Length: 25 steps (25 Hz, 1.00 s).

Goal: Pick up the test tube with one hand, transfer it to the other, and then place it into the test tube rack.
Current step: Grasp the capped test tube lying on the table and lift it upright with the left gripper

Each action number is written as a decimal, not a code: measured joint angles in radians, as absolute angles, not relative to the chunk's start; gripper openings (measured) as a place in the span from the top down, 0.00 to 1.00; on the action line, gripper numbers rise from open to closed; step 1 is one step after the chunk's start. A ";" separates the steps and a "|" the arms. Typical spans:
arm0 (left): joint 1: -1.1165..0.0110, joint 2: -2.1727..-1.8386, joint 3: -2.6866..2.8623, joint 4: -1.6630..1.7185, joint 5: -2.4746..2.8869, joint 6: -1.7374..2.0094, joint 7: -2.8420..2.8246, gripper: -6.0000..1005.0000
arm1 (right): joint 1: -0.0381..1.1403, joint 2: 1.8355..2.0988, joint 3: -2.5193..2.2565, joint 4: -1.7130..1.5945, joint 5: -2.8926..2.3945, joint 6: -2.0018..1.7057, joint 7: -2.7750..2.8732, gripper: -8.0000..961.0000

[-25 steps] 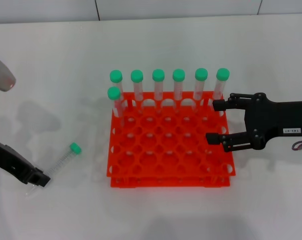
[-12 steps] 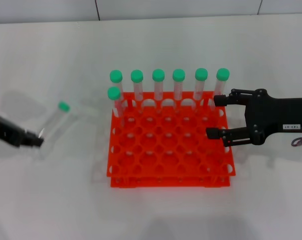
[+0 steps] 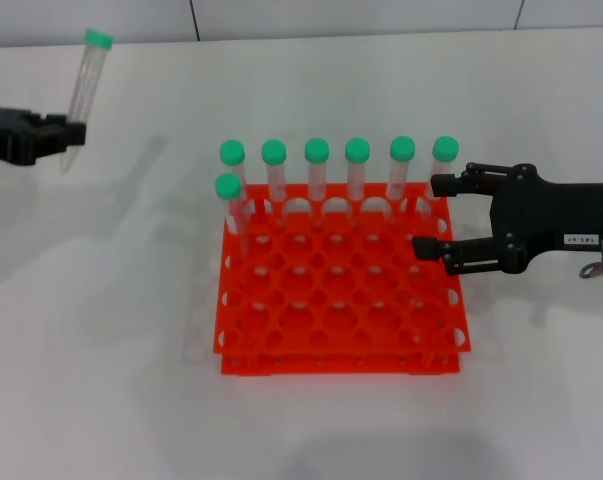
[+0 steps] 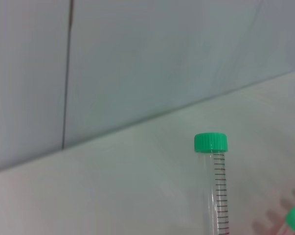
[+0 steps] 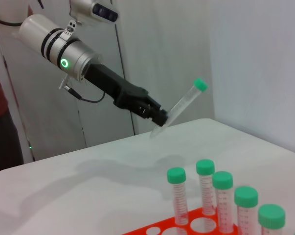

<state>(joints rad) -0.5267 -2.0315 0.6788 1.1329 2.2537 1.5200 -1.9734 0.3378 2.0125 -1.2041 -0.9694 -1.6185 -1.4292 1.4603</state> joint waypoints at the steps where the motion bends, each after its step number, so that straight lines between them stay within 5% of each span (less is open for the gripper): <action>1: -0.526 -2.037 0.680 1.132 2.233 1.514 -1.957 0.80 | 0.338 2.013 -1.204 -0.969 -1.618 -1.427 1.460 0.11; 25: -0.574 -2.075 0.783 1.022 2.040 1.458 -1.734 0.80 | 0.368 2.013 -1.208 -0.969 -1.617 -1.399 1.452 0.11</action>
